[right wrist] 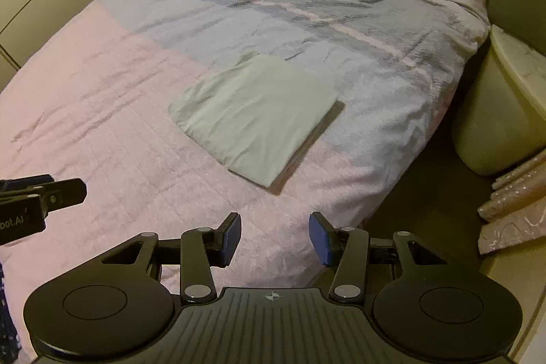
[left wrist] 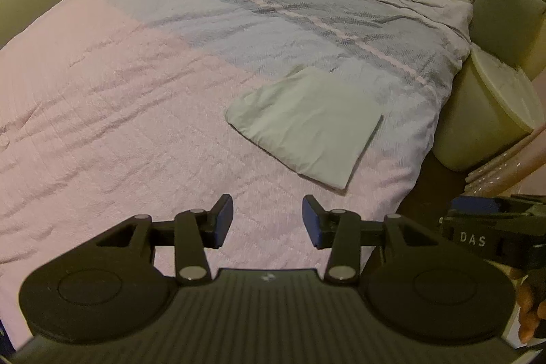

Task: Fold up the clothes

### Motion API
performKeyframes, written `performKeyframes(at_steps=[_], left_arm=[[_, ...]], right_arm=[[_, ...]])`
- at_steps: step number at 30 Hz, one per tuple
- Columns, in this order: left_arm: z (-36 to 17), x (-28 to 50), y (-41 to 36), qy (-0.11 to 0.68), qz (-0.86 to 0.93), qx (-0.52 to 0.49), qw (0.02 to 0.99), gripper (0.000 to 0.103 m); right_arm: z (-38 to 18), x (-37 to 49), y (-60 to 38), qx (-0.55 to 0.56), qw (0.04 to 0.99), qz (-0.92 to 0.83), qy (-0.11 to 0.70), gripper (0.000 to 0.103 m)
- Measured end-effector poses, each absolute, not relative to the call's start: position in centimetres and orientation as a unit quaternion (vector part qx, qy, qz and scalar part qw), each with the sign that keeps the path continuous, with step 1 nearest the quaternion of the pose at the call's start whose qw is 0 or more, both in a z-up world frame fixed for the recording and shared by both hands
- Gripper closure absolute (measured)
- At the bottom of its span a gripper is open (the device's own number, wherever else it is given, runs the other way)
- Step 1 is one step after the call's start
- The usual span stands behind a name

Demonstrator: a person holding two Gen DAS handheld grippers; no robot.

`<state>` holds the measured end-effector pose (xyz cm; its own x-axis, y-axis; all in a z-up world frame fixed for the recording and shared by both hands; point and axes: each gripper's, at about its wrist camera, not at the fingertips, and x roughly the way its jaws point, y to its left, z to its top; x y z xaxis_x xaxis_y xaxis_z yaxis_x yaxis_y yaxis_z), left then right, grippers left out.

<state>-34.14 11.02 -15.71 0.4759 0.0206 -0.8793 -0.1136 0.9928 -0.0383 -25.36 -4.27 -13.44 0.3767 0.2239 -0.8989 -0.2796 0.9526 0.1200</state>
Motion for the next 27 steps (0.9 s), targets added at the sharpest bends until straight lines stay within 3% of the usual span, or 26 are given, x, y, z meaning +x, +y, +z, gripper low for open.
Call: performKeyframes(at_steps=[27], left_arm=[[-17.4, -31.7, 11.1, 0.532, 0.020, -0.057, 0.845, 0.059]], right_arm=[[-14.0, -24.2, -4.1, -0.023, 0.823, 0.138, 0.551, 0.055]])
